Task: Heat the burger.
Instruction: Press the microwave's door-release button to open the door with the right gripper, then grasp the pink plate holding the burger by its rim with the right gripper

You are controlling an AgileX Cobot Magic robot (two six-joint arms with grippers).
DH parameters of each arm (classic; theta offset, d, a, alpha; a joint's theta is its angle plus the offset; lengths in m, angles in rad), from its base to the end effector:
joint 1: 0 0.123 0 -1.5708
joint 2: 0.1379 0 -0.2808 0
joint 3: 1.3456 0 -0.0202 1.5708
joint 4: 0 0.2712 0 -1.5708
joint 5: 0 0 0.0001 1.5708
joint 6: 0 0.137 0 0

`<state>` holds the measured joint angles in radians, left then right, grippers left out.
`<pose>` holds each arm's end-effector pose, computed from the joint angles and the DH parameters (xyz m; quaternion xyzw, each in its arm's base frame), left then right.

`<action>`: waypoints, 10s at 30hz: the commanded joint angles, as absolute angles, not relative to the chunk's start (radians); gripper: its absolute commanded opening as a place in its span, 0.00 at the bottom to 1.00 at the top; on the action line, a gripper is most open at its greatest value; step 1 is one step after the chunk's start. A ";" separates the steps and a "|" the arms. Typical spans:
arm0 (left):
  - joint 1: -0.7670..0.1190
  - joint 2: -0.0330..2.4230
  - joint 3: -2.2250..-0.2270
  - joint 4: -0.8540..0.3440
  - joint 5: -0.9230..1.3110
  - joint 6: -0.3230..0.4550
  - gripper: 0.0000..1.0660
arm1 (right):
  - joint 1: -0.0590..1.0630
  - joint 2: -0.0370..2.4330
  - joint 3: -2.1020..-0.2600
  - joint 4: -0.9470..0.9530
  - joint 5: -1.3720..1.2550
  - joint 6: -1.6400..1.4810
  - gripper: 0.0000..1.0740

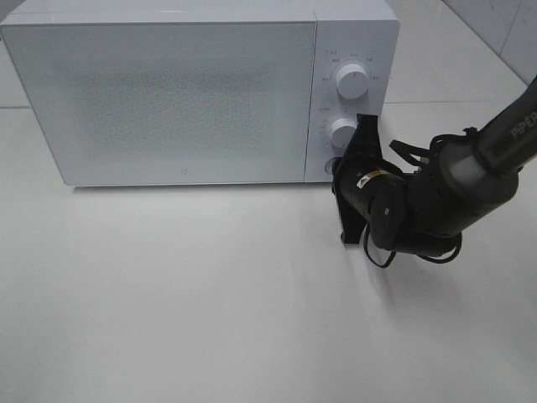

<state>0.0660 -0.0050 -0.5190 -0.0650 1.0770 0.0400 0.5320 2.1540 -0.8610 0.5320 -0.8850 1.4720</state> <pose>0.0548 -0.0042 0.2710 -0.0092 0.8507 -0.0046 0.5256 0.3870 0.1654 0.0393 0.5808 0.5825 0.4393 0.3610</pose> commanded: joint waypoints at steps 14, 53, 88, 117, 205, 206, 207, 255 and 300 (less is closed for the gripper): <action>0.068 -0.012 -0.516 -0.071 1.068 0.041 0.92 | 0.527 2.142 -0.917 0.506 -0.992 1.469 0.00; 0.068 -0.012 -0.516 -0.071 1.068 0.041 0.92 | 0.530 2.119 -0.937 0.500 -0.994 1.422 0.00; 0.068 -0.012 -0.516 -0.071 1.068 0.041 0.92 | 0.579 1.700 -0.647 0.135 -0.408 1.089 0.03; 0.068 -0.012 -0.516 -0.071 1.068 0.041 0.92 | 0.579 1.443 -0.719 0.088 0.516 -0.101 0.10; 0.068 -0.012 -0.516 -0.071 1.068 0.041 0.92 | 0.715 1.745 -1.142 -0.145 0.215 -1.098 0.82; 0.068 -0.012 -0.516 -0.071 1.068 0.042 0.92 | 0.715 1.758 -1.157 -0.146 0.221 -1.088 0.82; 0.068 -0.012 -0.516 -0.071 1.068 0.042 0.92 | 0.715 1.758 -1.157 -0.146 0.221 -1.088 0.82; 0.068 -0.012 -0.516 -0.071 1.068 0.041 0.92 | 0.712 2.165 -1.602 -0.198 0.290 -0.990 0.79; 0.068 -0.012 -0.516 -0.071 1.068 0.041 0.92 | 0.664 2.353 -1.847 -0.197 0.320 -0.960 0.74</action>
<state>0.0660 -0.0050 -0.5190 -0.0650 1.0770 0.0400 0.6650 2.3440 -1.8400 -0.1980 0.3310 -0.9680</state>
